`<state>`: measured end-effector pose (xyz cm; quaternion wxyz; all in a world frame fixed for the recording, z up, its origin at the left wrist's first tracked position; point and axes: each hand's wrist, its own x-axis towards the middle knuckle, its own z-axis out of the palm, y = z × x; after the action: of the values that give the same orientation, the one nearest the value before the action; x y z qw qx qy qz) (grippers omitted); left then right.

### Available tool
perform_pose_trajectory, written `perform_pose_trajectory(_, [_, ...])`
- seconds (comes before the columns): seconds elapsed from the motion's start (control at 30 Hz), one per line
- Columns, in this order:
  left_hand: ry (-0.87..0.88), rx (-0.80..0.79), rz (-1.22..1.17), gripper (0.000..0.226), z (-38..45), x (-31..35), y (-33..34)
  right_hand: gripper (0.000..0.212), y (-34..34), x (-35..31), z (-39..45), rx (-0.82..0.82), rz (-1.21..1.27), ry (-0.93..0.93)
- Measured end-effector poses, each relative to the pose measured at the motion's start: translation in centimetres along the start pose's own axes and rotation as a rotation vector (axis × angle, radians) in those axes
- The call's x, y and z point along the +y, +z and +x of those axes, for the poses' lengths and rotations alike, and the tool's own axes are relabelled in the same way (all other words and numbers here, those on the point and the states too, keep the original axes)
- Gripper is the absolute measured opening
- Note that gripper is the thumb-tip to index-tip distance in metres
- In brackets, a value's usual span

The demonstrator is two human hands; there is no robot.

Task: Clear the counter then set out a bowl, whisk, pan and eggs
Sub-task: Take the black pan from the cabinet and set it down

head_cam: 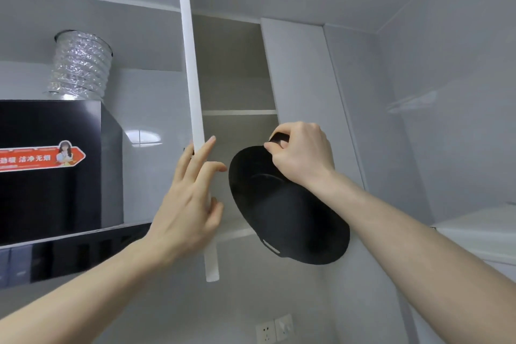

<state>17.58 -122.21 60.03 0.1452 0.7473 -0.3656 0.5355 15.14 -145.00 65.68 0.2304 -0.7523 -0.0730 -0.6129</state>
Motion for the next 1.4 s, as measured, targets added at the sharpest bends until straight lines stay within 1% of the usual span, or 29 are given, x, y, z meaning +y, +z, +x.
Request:
perform_pose_trajectory(0.03, [-0.017,-0.005,-0.055,0.060,-0.9,0.5,0.1,0.009,-0.6,-0.1,-1.3,-0.003,0.003,0.009])
perform_pose_trajectory(0.17, [-0.208,-0.028,-0.332,0.083,-5.7,2.9,0.3,0.011,-2.5,-0.2,-7.1,-0.052,0.040,0.054])
perform_pose_trajectory(0.27, [-0.304,-0.111,-0.434,0.092,-8.7,3.4,1.0,0.010,-3.4,0.4,-10.7,-0.126,0.063,0.140])
perform_pose_trajectory(0.33, [-0.350,-0.167,-0.460,0.092,-9.4,3.4,1.1,0.010,-3.6,0.9,-12.6,-0.191,0.061,0.192])
perform_pose_trajectory(0.4, [-0.381,-0.178,-0.481,0.088,-9.2,3.4,1.1,0.010,-3.5,1.7,-14.2,-0.271,0.068,0.248])
perform_pose_trajectory(0.5, [-0.391,-0.193,-0.572,0.085,-8.2,3.5,1.6,0.008,-3.2,3.3,-16.1,-0.376,0.107,0.317])
perform_pose_trajectory(0.6, [-0.387,-0.248,-0.626,0.079,-6.8,4.0,2.2,0.008,-3.3,4.7,-17.4,-0.470,0.143,0.364])
perform_pose_trajectory(0.77, [-0.320,-0.410,-0.648,0.067,-4.1,4.4,4.6,0.008,-3.2,6.1,-18.9,-0.610,0.112,0.384])
perform_pose_trajectory(0.83, [-0.282,-0.486,-0.611,0.065,-2.9,4.1,6.2,0.008,-2.9,6.5,-19.1,-0.648,0.112,0.391])
perform_pose_trajectory(0.93, [-0.235,-0.570,-0.484,0.066,-1.0,3.0,9.1,0.008,-2.5,7.5,-19.2,-0.676,0.128,0.396])
perform_pose_trajectory(1.07, [-0.176,-0.748,-0.166,0.068,1.1,1.3,12.5,0.009,-1.9,9.0,-19.0,-0.700,0.179,0.406])
perform_pose_trajectory(1.17, [-0.128,-0.859,0.124,0.068,1.8,-1.1,14.6,0.008,-1.4,10.2,-18.7,-0.710,0.224,0.410])
perform_pose_trajectory(1.27, [-0.107,-0.887,0.327,0.070,1.9,-3.9,16.4,0.008,-0.3,11.3,-18.2,-0.721,0.256,0.399])
perform_pose_trajectory(1.4, [-0.116,-0.862,0.369,0.076,1.3,-5.0,18.1,0.008,1.6,12.4,-17.8,-0.713,0.290,0.396])
